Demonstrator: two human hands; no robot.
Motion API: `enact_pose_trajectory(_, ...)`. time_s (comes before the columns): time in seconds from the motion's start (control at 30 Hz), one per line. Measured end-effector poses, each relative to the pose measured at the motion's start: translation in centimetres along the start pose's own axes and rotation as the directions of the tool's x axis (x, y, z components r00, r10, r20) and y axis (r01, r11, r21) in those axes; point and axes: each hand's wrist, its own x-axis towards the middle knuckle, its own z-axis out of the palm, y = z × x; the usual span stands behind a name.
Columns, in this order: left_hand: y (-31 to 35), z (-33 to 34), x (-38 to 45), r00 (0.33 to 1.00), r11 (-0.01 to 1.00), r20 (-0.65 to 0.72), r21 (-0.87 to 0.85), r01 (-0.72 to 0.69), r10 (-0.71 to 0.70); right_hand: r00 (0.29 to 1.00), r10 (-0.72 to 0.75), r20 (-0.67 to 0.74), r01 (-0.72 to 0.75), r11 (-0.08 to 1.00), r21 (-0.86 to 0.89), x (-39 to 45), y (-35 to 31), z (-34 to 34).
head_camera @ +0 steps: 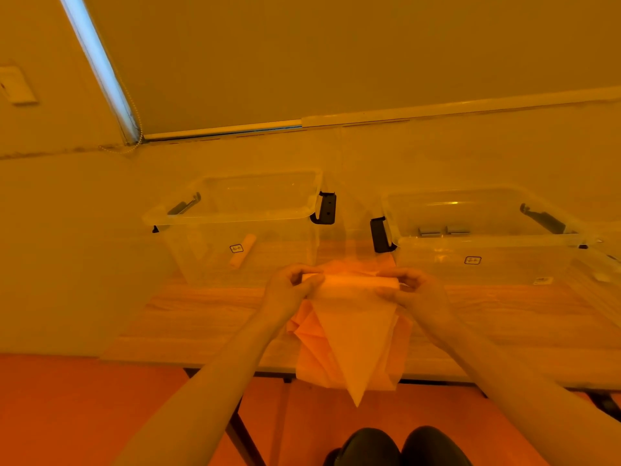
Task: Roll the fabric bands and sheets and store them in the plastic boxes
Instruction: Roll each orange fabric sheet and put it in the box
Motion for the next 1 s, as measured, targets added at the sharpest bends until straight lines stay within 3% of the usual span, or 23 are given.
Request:
enact_pose_trajectory(0.67, -0.74, -0.02, 0.13, 1.0, 0.998, -0.014, -0.055, 0.01, -0.011, 0.998, -0.033, 0.052, 0.034, 0.999, -0.03, 0.19, -0.25, -0.36)
enact_pose_trajectory(1.0, 0.09, 0.27, -0.2, 0.997, 0.997, 0.064, -0.067, 0.045, -0.04, 0.999, -0.031, 0.018, 0.031, 0.999, -0.013, 0.27, -0.27, -0.53)
